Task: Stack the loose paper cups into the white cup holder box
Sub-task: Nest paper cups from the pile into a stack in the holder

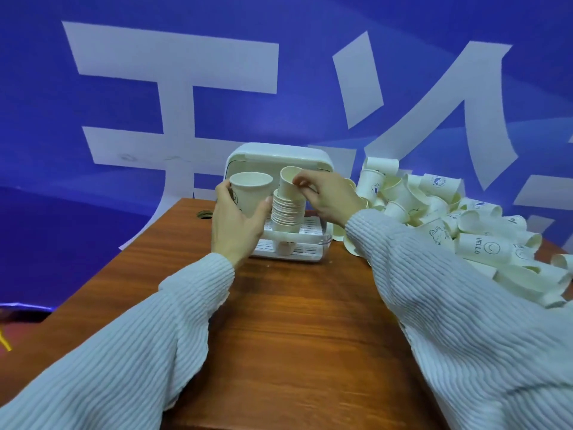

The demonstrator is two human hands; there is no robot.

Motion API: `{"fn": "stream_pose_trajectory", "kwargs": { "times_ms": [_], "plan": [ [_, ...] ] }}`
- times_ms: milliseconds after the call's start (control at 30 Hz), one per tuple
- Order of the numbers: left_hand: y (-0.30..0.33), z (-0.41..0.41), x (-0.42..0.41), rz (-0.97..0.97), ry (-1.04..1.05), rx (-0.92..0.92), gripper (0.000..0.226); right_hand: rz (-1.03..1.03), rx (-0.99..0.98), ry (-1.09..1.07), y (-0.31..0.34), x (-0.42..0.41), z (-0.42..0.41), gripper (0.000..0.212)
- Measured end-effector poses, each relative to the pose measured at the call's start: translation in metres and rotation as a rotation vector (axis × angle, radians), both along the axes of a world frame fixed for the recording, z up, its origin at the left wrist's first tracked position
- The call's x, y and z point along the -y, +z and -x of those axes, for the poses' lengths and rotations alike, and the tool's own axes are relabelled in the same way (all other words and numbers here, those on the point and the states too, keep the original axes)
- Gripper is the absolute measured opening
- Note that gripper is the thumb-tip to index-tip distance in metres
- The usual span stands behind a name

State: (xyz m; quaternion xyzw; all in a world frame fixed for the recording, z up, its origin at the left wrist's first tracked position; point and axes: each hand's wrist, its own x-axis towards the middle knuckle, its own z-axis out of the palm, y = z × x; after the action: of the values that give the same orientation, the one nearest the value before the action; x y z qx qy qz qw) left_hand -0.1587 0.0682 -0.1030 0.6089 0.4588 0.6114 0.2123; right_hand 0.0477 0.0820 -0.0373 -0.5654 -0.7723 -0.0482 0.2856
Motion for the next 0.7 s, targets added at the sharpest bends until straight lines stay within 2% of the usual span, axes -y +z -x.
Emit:
{"fn": "stream_pose_trajectory", "kwargs": {
  "times_ms": [200,433,567,700],
  "plan": [
    [0.006,-0.001,-0.008,-0.007,-0.025,0.032,0.081,0.134,0.139,-0.018,-0.001,-0.004,0.008,0.037],
    [0.021,-0.008,-0.017,-0.016,-0.035,0.052,0.077,0.152,0.239,0.005,-0.024,0.001,0.006,0.055],
    [0.043,-0.021,-0.032,-0.025,-0.02,0.028,0.081,0.091,0.118,0.013,-0.022,0.004,-0.002,0.06],
    [0.057,-0.037,-0.043,-0.034,-0.062,-0.103,0.08,0.047,-0.051,-0.017,-0.028,0.018,-0.015,0.062]
  ]
}}
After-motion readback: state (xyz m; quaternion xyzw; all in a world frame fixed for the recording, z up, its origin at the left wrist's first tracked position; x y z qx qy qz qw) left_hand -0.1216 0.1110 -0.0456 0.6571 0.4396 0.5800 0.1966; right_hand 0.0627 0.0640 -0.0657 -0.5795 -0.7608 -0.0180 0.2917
